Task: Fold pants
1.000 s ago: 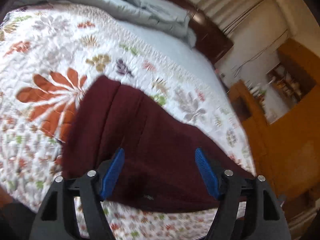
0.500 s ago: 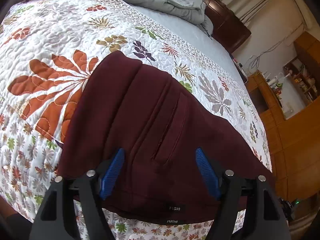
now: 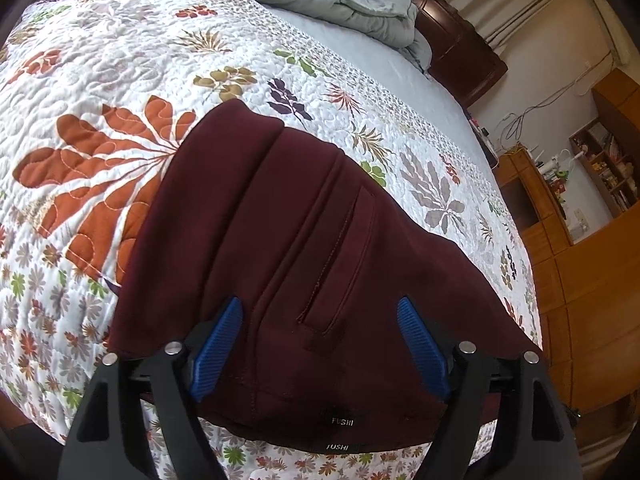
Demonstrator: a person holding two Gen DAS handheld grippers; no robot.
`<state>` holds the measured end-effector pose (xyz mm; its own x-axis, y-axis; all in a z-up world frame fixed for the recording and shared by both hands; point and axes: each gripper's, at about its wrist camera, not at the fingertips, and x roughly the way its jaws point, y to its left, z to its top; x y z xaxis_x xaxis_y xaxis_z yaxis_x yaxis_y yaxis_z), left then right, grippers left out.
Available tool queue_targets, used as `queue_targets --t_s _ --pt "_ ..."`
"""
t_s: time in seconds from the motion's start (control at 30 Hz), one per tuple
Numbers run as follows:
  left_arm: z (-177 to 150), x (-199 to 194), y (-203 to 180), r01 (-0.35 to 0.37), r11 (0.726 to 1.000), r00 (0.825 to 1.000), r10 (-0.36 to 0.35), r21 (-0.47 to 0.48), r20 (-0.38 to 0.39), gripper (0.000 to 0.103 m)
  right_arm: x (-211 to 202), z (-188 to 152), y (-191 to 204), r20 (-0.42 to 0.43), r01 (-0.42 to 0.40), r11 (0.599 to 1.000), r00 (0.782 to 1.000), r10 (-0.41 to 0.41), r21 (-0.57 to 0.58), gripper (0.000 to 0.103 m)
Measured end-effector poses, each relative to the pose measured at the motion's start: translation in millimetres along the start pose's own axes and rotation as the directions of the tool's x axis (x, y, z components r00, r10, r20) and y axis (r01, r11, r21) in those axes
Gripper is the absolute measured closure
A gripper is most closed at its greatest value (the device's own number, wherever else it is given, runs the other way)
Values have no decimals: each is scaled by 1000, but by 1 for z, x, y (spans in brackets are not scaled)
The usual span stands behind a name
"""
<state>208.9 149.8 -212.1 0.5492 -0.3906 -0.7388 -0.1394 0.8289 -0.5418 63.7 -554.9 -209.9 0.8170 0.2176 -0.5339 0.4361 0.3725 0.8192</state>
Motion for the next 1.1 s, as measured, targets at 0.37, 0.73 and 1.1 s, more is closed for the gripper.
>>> queue_targets --t_s 0.37,0.73,1.1 --pt "1 -1 2 17 1000 1000 -17 -3 -14 22 -30 -1 -43 73 -68 991 995 60 111 61" --pt "2 1 -2 0 1000 1000 0 -4 -15 18 -15 10 -52 85 -156 978 986 146 137 33" --pt "2 4 -6 -26 1000 1000 26 12 -9 16 8 20 -42 57 -220 971 975 216 93 43"
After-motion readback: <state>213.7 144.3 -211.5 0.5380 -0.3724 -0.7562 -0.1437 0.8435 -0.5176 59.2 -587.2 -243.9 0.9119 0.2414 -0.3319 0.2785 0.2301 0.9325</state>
